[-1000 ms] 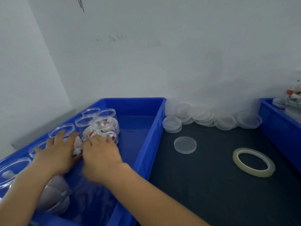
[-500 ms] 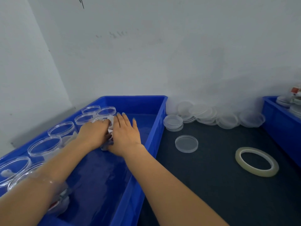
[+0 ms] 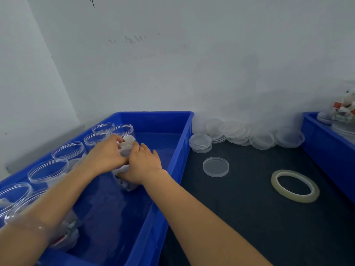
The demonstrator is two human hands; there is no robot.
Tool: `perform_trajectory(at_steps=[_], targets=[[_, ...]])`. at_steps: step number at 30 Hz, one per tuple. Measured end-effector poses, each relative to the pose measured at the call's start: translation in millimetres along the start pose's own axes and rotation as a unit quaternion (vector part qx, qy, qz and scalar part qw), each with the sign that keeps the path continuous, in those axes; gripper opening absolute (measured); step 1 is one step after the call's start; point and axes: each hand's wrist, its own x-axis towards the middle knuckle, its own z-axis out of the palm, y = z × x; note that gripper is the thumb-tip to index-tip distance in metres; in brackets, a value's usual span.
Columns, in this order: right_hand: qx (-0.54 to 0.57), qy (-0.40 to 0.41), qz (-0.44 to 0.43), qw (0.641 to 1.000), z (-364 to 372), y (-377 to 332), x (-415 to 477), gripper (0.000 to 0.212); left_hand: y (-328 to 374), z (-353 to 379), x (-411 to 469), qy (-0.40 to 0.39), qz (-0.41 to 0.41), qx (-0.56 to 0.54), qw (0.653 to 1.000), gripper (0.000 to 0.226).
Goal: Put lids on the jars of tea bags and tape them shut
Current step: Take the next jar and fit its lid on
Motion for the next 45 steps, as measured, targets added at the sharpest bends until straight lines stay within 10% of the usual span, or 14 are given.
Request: perform_trajectory(at_steps=[4, 11, 23, 27, 31, 37, 45], targets=[[0.107, 0.185, -0.062, 0.975, -8.3, -11.3, -12.0, 0.101, 21.3, -28.9, -27.2, 0.133, 0.031, -0.017, 0.991, 0.076], [0.316, 0.392, -0.236, 0.831, -39.0, 8.0, -75.5, 0.087, 101.4, -39.4, -123.4, 0.343, 0.169, -0.02, 0.924, 0.069], [0.27, 0.332, -0.077, 0.901, -44.5, 175.9, -194.9, 0.101, 184.2, 85.3, -151.4, 0.077, 0.254, -0.143, 0.954, 0.084], [0.315, 0.367, -0.002, 0.875, -39.1, 202.7, -208.6, 0.089, 188.1, 124.2, -122.3, -0.16, 0.241, -0.408, 0.866, 0.072], [0.331, 0.328, 0.059, 0.883, -41.3, 213.4, -205.0, 0.088, 183.3, 164.6, -66.2, -0.073, 0.14, -0.406, 0.9, 0.053], [0.354, 0.241, 0.082, 0.9, -44.0, 224.5, -207.6, 0.097, 178.6, 206.9, -19.0, -0.081, 0.058, -0.215, 0.972, 0.095], [0.355, 0.229, 0.086, 0.902, -44.8, 229.9, -208.0, 0.1, 184.2, 214.7, -10.2, -0.102, 0.096, -0.221, 0.965, 0.095]])
